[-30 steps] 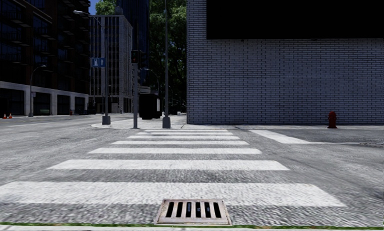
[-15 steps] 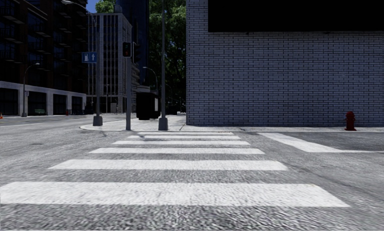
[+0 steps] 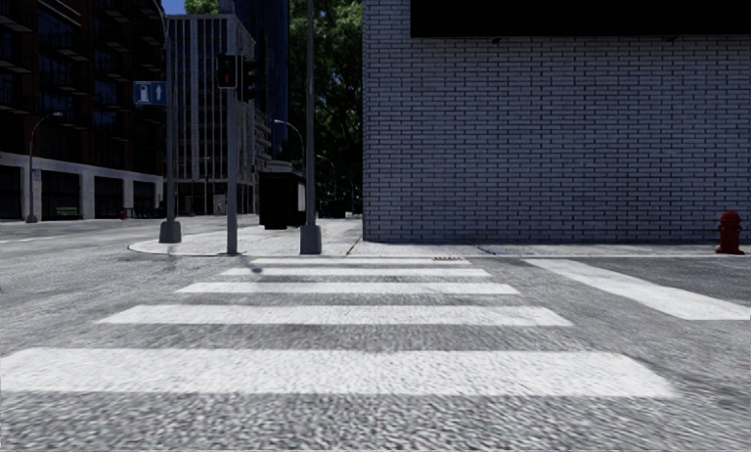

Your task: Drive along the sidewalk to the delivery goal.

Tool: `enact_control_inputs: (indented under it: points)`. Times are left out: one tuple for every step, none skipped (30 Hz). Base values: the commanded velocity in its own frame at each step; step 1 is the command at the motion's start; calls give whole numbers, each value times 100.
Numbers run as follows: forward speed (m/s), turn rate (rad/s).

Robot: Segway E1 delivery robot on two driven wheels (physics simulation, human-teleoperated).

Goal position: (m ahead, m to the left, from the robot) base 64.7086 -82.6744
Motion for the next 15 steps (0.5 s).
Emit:
enact_control_inputs:
  points:
    - [200, 0]
    - [200, 0]
    - [200, 0]
    - [200, 0]
    - [200, 0]
    - [200, 0]
    - [200, 0]
    - [200, 0]
    - [200, 0]
    - [200, 0]
    - [200, 0]
    - [200, 0]
    - [200, 0]
    - [200, 0]
    - [200, 0]
